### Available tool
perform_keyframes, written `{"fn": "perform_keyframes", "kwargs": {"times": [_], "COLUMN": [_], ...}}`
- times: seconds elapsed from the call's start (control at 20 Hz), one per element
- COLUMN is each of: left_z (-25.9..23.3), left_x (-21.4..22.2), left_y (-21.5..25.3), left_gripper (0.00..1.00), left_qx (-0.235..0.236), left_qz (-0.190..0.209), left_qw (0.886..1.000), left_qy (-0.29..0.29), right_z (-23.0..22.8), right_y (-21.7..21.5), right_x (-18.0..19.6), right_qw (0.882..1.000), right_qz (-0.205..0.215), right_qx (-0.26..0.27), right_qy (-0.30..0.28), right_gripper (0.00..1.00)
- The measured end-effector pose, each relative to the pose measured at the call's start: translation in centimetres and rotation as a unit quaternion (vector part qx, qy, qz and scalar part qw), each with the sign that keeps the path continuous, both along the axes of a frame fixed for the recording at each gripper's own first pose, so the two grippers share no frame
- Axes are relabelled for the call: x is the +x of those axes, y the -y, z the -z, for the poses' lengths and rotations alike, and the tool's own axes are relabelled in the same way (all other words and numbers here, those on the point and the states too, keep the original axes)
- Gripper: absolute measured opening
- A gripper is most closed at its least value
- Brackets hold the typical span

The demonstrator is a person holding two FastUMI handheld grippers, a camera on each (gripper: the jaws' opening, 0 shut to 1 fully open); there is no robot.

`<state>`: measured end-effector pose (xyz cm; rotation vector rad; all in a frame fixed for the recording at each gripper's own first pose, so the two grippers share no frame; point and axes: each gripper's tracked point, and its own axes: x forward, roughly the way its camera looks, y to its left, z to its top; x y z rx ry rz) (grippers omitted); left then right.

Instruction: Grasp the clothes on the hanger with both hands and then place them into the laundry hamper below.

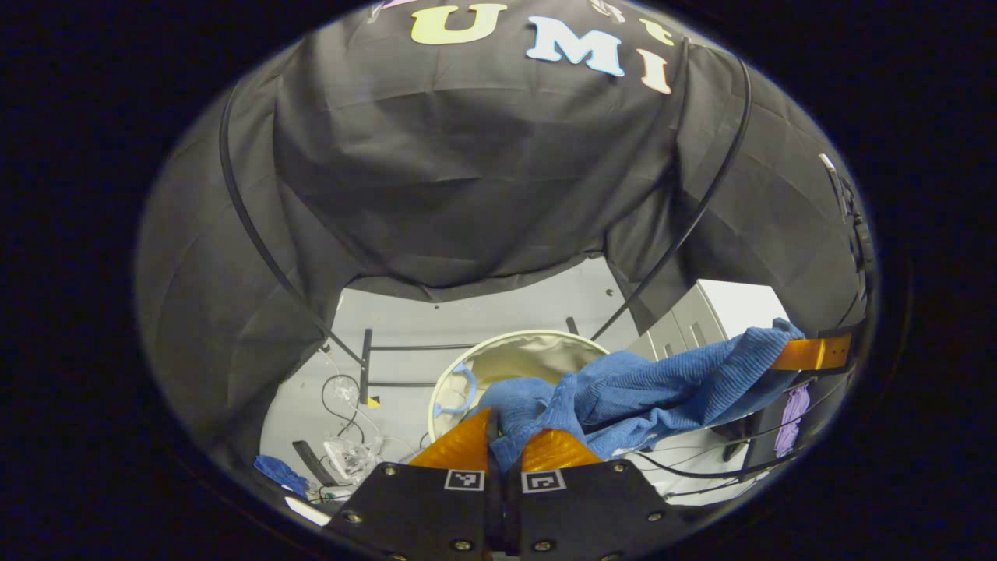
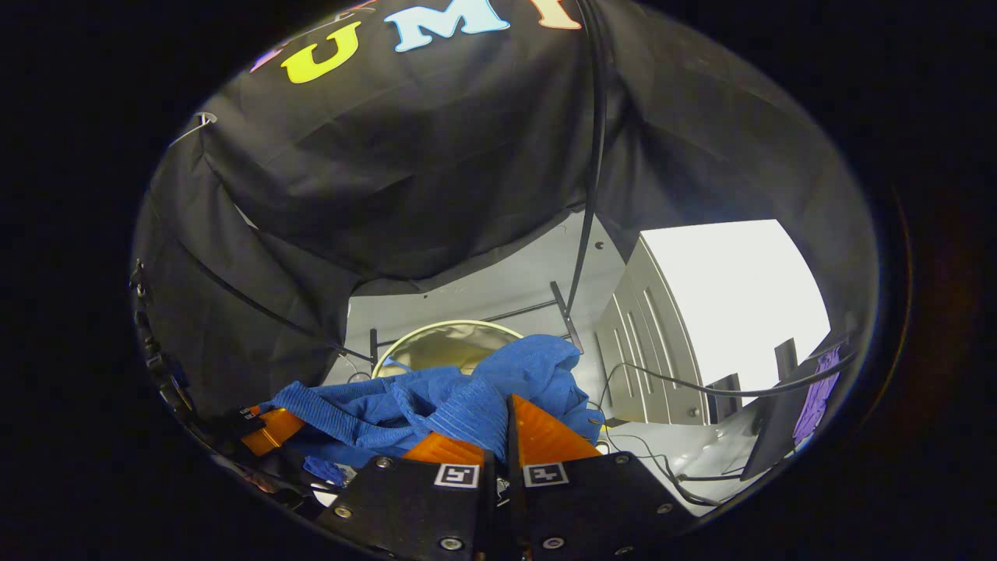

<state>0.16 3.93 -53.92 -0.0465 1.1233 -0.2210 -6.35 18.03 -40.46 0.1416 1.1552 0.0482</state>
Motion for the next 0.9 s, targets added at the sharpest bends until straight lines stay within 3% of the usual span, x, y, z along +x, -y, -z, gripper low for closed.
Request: {"fn": "perform_keyframes", "kwargs": {"times": [0.4, 0.45, 0.5, 0.6, 0.65, 0.8, 0.85, 0.9], "left_z": [-0.2, -0.3, -0.2, -0.7, -1.5, -4.4, -5.4, -6.6], "left_x": [-0.8, -1.2, -1.7, -2.1, -1.9, -0.8, -0.4, 0.2], "left_y": [-1.5, -1.7, -1.9, -2.1, -2.0, -3.0, -3.4, -3.8], "left_gripper": [0.05, 0.07, 0.09, 0.11, 0.33, 0.97, 0.97, 0.97], "left_qx": [0.002, 0.002, 0.005, 0.005, 0.002, 0.019, 0.027, 0.030], "left_qz": [0.003, 0.003, 0.005, 0.010, 0.016, 0.026, 0.026, 0.024], "left_qw": [1.000, 1.000, 1.000, 1.000, 1.000, 0.999, 0.998, 0.997], "left_qy": [-0.004, -0.006, -0.012, -0.011, -0.001, 0.038, 0.053, 0.068], "right_z": [-0.5, -0.6, -0.7, -1.0, -1.3, -2.7, -3.3, -4.2], "right_y": [0.3, 0.1, 0.0, -0.2, -0.4, 0.2, 0.6, 1.0], "right_x": [-1.3, -1.2, -1.1, -0.9, -0.9, -0.4, -0.3, 0.1], "right_qw": [1.000, 1.000, 0.999, 0.999, 0.999, 0.998, 0.998, 0.997], "right_qz": [0.021, 0.023, 0.025, 0.027, 0.027, 0.028, 0.029, 0.030], "right_qx": [0.014, 0.017, 0.019, 0.028, 0.031, 0.024, 0.019, 0.015], "right_qy": [0.002, 0.003, 0.006, 0.016, 0.021, 0.050, 0.062, 0.075], "right_gripper": [0.14, 0.07, 0.18, 0.28, 0.35, 0.85, 0.92, 0.92]}}
